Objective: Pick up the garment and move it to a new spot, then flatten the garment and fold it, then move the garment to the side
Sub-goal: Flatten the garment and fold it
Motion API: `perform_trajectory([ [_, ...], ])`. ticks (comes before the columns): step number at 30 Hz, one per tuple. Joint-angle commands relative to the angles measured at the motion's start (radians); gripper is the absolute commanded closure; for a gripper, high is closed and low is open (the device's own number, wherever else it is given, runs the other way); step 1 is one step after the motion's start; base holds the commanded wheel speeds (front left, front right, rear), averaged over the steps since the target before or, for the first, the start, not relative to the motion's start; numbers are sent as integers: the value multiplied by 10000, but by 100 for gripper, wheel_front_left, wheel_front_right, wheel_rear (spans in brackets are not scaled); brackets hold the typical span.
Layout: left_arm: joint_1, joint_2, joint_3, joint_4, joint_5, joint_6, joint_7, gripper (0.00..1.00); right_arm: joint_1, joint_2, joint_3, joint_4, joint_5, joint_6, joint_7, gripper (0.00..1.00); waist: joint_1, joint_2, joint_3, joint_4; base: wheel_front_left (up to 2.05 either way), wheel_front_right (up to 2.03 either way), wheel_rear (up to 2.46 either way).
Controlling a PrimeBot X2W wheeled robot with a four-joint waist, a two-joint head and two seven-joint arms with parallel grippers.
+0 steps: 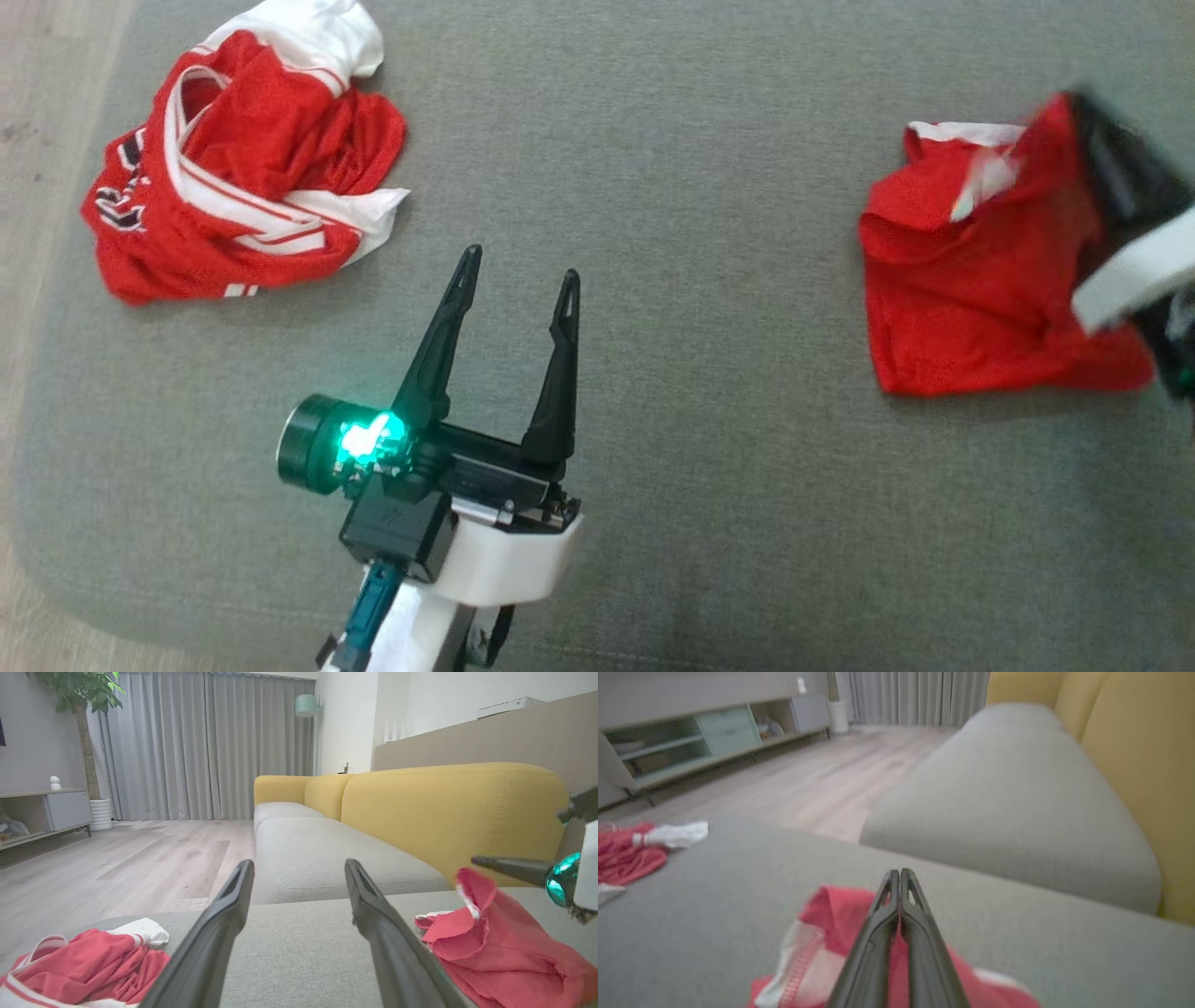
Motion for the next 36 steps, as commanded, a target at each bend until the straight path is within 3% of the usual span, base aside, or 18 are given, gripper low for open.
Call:
perform_trajectory([
  [1,-320,-26,245,-401,-34,93,-42,0,-459,-129,41,-220,159,67,-742,100,-1,0,-30,121,0,0,0],
  [7,-215,-27,275,-418,-72,225,-42,0,-447,-263,199,516,98,67,-1927,98,-1,0,-303,101,0,0,0],
  [8,-182,-27,280,-417,-71,238,-42,0,-296,-281,164,612,126,67,-2017,76,-1,0,-357,65,0,0,0],
  [9,-148,-27,287,-415,-67,248,-42,0,-119,-304,118,680,132,67,-2098,47,-1,0,-410,25,0,0,0],
  [10,-112,-27,300,-407,-58,257,-42,0,80,-320,55,723,111,67,-2179,1,-1,0,-464,-22,0,0,0],
  [14,71,-27,384,-350,-12,255,-42,0,948,-227,-228,676,-166,67,-2474,0,-1,0,-733,-271,0,0,0],
  [20,295,-27,393,-271,-3,182,-42,0,1674,-8,378,69,-669,67,-2487,0,-1,0,-1007,-500,0,0,0],
  [25,234,-27,228,-253,-51,118,-42,0,1119,67,1259,135,-1180,67,-2146,0,-1,0,-862,-315,0,0,0],
  [33,97,-28,19,-115,-163,117,-42,0,-169,173,2739,1577,-1442,67,-1879,0,-1,0,-575,110,0,0,0],
  [34,82,-28,4,-100,-179,124,-42,0,-273,162,2919,1735,-1382,67,-1873,5,-1,0,-563,137,0,0,0],
  [35,65,-28,-9,-90,-194,134,-42,0,-364,147,3095,1862,-1306,67,-1885,31,-1,0,-553,160,0,0,0],
  [36,47,-28,-16,-80,-205,145,-42,0,-439,131,3250,1966,-1218,67,-1913,67,-1,0,-549,176,0,0,0],
])
